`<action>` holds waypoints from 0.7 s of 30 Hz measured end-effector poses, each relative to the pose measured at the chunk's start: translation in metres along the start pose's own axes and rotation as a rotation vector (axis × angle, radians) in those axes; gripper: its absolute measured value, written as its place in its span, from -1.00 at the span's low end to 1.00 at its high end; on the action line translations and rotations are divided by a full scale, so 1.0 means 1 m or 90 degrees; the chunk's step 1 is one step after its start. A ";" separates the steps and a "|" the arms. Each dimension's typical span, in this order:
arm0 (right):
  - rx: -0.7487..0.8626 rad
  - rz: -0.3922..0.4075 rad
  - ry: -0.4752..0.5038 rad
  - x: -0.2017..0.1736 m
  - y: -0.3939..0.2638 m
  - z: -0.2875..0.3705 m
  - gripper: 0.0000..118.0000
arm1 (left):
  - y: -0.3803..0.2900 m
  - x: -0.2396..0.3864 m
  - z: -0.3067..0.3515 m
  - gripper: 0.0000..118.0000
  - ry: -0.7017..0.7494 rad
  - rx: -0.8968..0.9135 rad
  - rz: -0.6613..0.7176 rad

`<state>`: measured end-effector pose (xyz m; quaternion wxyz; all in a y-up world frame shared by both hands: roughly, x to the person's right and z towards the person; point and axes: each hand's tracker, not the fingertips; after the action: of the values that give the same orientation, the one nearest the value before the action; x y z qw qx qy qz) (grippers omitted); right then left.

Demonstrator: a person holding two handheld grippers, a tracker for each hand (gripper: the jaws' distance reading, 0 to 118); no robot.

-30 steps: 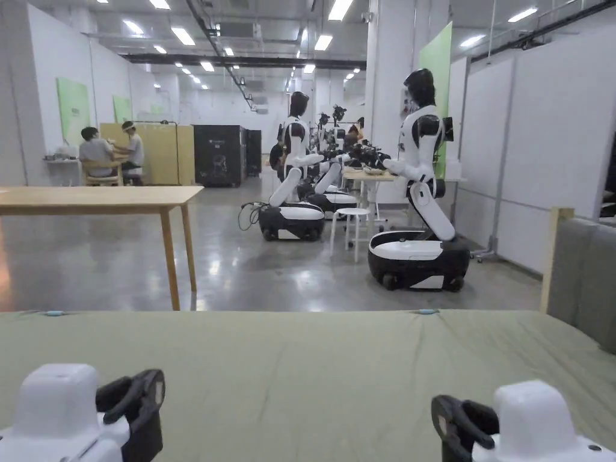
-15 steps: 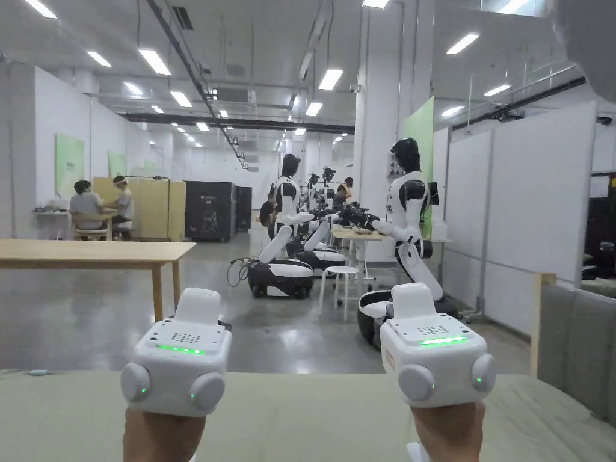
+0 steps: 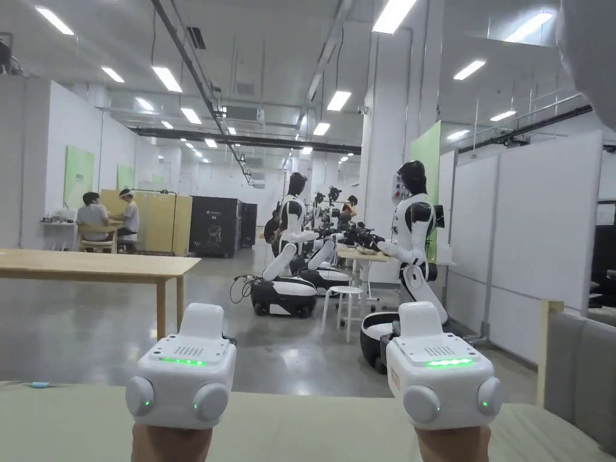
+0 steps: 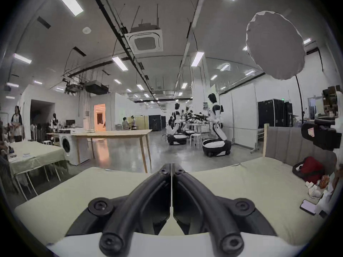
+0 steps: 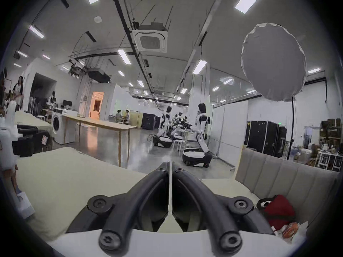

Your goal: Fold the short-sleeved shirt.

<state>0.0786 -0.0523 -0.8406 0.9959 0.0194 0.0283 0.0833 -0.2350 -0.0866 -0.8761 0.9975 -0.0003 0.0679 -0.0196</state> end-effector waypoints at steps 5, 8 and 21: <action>-0.006 -0.018 0.005 0.001 0.001 -0.005 -0.94 | 0.000 -0.002 -0.003 -1.00 0.006 -0.004 -0.004; -0.011 -0.022 0.006 -0.002 0.002 -0.001 -0.88 | 0.001 -0.005 -0.004 -1.00 0.007 -0.012 0.001; -0.057 -0.035 -0.003 -0.001 -0.013 -0.007 1.00 | 0.011 -0.012 -0.014 1.00 0.011 -0.041 0.004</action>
<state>0.0791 -0.0651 -0.8481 0.9978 -0.0254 0.0227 0.0567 -0.2482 -0.0750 -0.8884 0.9964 -0.0319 0.0768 -0.0146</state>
